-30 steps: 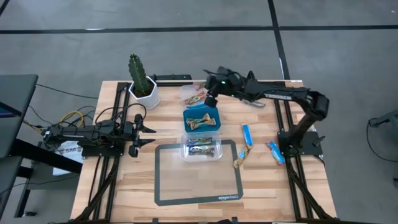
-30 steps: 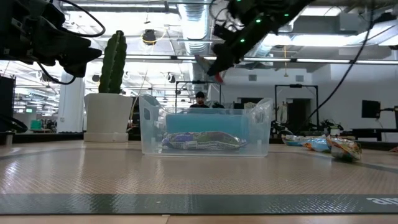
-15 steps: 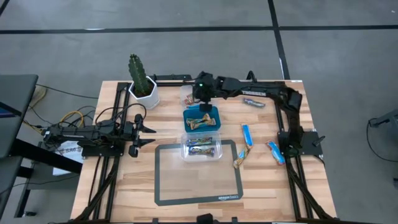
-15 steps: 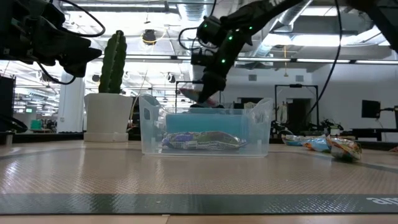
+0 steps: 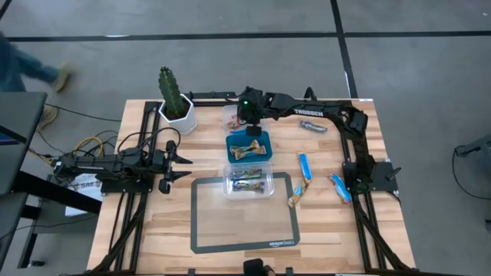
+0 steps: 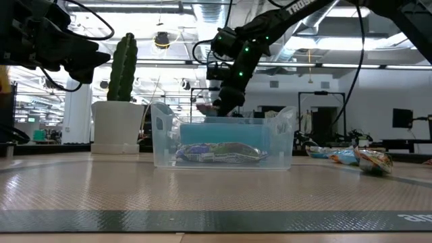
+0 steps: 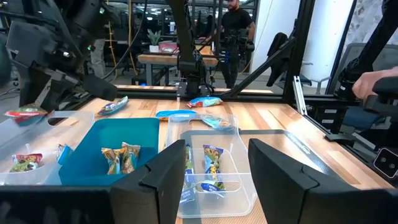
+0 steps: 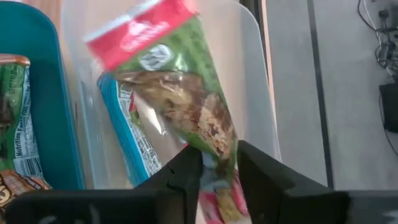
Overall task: Pick and place Granola Bars by type
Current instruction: Put the red granola bar into the top transparent bin, then put the blue granola bar into the bottom transparent bin
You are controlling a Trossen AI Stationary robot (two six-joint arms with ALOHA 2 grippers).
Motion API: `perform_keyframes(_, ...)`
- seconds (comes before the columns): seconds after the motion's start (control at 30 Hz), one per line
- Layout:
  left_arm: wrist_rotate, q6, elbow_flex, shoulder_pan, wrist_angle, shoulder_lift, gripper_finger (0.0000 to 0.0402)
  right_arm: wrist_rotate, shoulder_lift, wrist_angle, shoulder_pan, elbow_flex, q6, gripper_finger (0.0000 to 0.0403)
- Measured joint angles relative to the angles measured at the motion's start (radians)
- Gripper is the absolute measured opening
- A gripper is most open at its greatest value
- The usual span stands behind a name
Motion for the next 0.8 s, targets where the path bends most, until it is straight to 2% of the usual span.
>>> perform_keyframes(0.23, -0.001, 0.0, 0.0, 0.0, 0.0, 0.0, 0.0168, 0.008, 0.0, -0.001, 0.0, 0.0, 0.0, 0.0154)
perform_keyframes(0.37, -0.001, 0.0, 0.0, 0.0, 0.0, 0.0, 0.0168, 0.028, 0.0, -0.001, 0.004, 0.0, 0.008, 0.0174)
perform_keyframes(0.53, -0.001, 0.0, 0.0, 0.0, 0.0, 0.0, 0.0168, 0.047, -0.025, -0.016, 0.025, 0.0, 0.085, 0.0181)
perform_keyframes(0.8, -0.001, 0.0, 0.0, 0.0, 0.0, 0.0, 0.0168, 0.056, -0.147, -0.288, 0.1, -0.001, 0.23, 0.0176)
